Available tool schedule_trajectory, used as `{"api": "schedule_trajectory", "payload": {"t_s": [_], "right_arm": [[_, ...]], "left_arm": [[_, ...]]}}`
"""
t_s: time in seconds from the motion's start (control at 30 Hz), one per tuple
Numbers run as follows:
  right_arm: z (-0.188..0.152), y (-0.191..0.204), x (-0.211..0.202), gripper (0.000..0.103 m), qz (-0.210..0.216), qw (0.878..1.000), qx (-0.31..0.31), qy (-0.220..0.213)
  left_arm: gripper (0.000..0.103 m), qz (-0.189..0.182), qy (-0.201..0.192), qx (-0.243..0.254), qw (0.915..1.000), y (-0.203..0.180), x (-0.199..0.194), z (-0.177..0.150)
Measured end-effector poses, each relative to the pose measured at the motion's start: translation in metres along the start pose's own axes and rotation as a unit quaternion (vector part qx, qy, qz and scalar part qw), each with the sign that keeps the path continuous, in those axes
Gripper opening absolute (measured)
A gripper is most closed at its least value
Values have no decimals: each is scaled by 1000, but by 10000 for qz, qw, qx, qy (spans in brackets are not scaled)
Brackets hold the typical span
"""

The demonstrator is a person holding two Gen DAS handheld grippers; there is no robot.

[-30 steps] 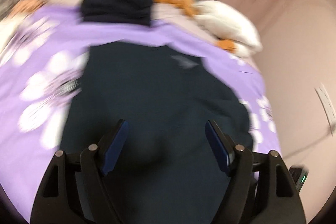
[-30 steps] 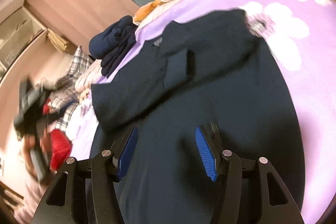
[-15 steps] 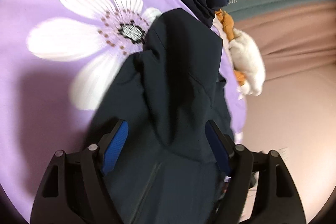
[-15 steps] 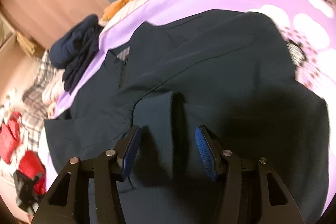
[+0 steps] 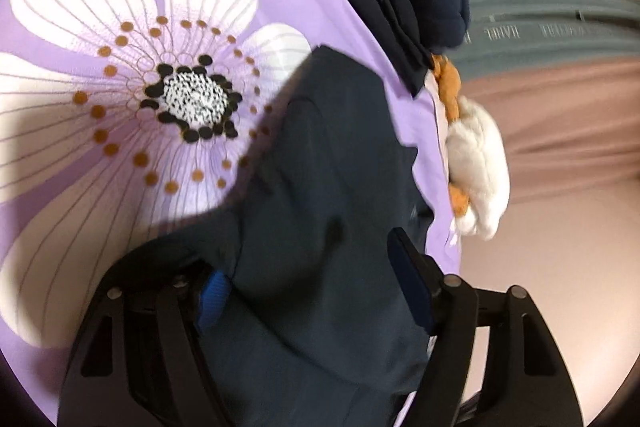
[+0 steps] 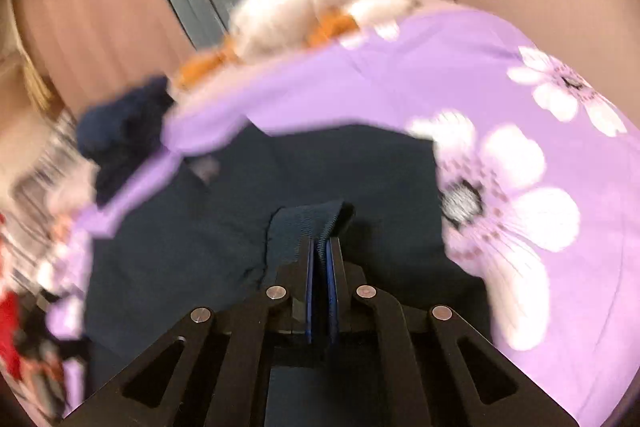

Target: Fold large clothes

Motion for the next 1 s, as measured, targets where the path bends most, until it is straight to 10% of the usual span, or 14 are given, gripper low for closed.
{"api": "schedule_trajectory", "payload": {"t_s": [0.2, 0.43, 0.6, 0.8, 0.93, 1.0], "right_arm": [[-15, -6, 13, 6, -332, 9983, -221, 433], [-1, 5, -20, 13, -839, 9947, -563, -195], [4, 30, -32, 24, -272, 9953, -857, -370], [7, 80, 4, 34, 368, 9913, -1252, -181], [-3, 90, 32, 34, 223, 9886, -1478, 163], [-12, 83, 45, 31, -157, 9853, -1665, 343]], "left_arm": [[23, 286, -102, -71, 9995, 20, -11, -5], [46, 806, 116, 855, 9930, 4, -40, -1], [49, 1304, -156, 1952, 9719, -24, -60, -1], [47, 1634, 17, 3356, 9277, -65, -16, -27], [47, 1814, 180, 3590, 9154, -63, 22, -35], [48, 2272, 237, 3815, 8957, -50, 41, -37]]}}
Point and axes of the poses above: each gripper's, at about its wrist camera, not at the fingertips, and x roughly the way its jaws point, y to its left, z to its top, the point moved 1 cm from there along x, roughly the way its jaws point, and after that the axes turned 1 degree about -z, right-handed, at the moved point
